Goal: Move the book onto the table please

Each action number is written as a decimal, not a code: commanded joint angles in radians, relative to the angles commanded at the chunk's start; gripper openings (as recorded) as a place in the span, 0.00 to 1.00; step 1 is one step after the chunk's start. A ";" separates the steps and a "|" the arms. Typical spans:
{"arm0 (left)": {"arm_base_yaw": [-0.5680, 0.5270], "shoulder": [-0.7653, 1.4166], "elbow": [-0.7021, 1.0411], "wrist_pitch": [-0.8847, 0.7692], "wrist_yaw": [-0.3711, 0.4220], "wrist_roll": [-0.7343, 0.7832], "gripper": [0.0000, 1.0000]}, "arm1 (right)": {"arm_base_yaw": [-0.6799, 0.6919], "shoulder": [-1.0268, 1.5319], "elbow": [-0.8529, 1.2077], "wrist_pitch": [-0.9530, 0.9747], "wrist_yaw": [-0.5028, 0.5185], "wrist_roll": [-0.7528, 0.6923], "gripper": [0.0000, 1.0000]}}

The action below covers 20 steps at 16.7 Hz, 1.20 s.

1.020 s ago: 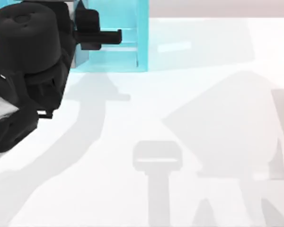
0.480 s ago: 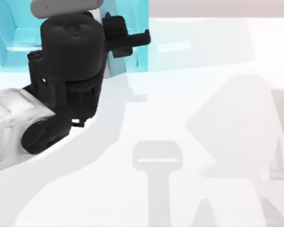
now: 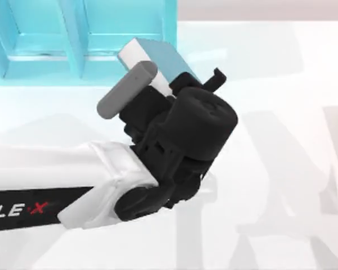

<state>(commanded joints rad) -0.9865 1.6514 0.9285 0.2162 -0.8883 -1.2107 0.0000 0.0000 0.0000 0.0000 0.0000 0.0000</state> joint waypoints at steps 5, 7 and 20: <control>-0.136 0.132 0.022 -0.098 -0.159 -0.609 0.00 | 0.000 0.000 0.000 0.000 0.000 0.000 1.00; -0.179 0.170 0.028 -0.132 -0.216 -0.809 0.00 | 0.000 0.000 0.000 0.000 0.000 0.000 1.00; -0.266 0.225 0.035 -0.203 -0.343 -1.194 0.00 | 0.000 0.000 0.000 0.000 0.000 0.000 1.00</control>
<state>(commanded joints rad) -1.2528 1.8759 0.9631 0.0128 -1.2316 -2.4042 0.0000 0.0000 0.0000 0.0000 0.0000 0.0000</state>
